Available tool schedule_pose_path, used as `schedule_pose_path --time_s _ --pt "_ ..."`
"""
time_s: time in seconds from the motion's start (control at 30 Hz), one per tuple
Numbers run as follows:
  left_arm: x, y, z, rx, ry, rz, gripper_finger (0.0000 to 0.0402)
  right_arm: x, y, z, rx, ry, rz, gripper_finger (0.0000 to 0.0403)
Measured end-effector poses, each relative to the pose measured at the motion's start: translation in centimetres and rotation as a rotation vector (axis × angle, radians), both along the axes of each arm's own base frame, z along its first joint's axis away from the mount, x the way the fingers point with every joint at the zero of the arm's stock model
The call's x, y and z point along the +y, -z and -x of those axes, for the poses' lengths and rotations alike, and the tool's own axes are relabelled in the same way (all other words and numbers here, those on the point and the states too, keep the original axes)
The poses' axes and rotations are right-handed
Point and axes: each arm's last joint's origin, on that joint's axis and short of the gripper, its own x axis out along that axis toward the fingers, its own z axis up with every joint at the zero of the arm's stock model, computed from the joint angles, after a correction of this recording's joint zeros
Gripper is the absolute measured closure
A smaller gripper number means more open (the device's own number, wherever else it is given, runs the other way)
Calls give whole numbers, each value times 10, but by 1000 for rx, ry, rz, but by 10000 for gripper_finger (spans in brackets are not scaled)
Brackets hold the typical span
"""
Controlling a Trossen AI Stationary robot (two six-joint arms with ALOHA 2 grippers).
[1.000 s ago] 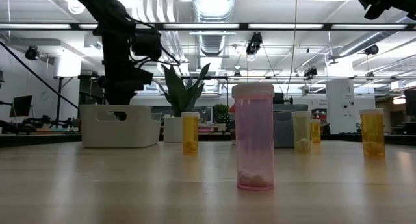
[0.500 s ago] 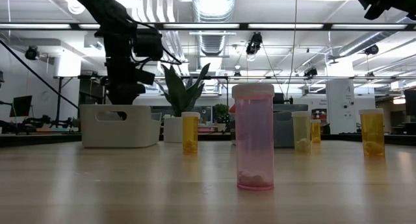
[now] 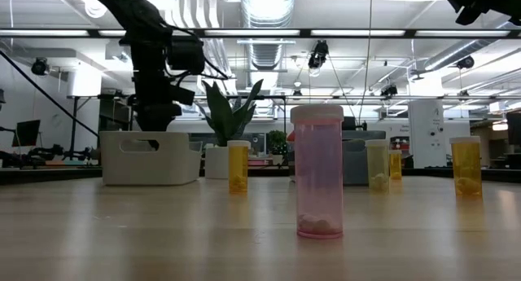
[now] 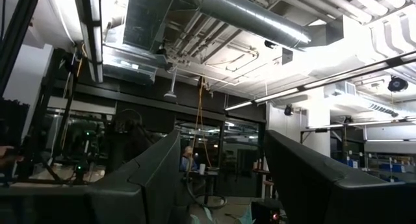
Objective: Pick and place medicine bottles into bin by pill shape (circle, oval)
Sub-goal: Put the left pink tablet bottle into the gray bin, then put the bottom left orange tablet bottle into the gray bin
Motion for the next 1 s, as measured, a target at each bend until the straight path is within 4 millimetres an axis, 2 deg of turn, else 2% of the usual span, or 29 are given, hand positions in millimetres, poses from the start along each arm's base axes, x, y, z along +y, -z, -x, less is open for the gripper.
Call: schedule_pose_path --time_s 0.3,0.43,0.53,0.7,1.0 --pt "1 -31 -3 -10 63 -25 260 0 1 0 8 0 2 188" --pt "-11 -52 -7 -78 104 -54 265 0 1 -1 6 -10 -12 188" --pt "-30 -66 -11 -155 176 -87 273 0 1 -1 5 -18 -23 188" --pt "-73 -86 -20 -394 348 -163 285 1 2 -4 10 -54 -72 188" --pt "-146 -112 -30 -767 790 -357 295 5 1 -21 15 -92 -126 188"
